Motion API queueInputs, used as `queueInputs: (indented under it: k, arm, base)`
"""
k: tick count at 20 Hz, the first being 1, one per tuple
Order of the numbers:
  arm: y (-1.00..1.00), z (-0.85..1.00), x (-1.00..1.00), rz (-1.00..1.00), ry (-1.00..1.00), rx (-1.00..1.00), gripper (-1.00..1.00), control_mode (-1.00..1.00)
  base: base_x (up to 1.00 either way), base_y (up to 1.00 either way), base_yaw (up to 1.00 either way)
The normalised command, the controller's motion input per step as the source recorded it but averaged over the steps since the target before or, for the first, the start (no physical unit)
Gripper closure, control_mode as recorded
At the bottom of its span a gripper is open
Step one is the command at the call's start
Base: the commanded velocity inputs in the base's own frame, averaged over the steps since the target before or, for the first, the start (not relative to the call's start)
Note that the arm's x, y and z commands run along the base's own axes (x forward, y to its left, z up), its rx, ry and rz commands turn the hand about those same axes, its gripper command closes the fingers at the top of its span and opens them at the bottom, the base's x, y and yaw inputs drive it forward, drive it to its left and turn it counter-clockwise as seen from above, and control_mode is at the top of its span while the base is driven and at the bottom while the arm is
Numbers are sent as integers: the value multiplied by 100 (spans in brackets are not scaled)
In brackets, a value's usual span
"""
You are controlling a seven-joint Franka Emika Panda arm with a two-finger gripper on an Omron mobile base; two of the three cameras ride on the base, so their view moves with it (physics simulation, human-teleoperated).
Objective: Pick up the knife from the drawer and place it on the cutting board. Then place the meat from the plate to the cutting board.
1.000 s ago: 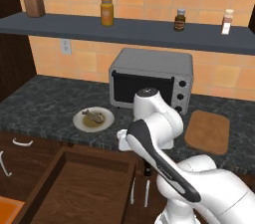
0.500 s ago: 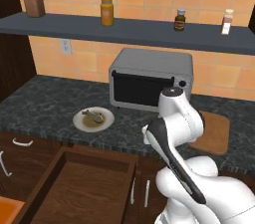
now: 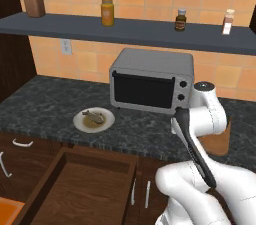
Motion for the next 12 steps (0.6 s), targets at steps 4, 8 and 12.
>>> queueInputs:
  k: [4,8,12]
  arm:
    - [-96,0,51,-7,0,0,100,-100]
    - [-77,-18,82,-8,2,0,100,-100]
    - [-79,-46,57,-1,-7,2,100,-100]
  base:
    - [0,0,0]
    - [0,0,0]
    - [0,0,0]
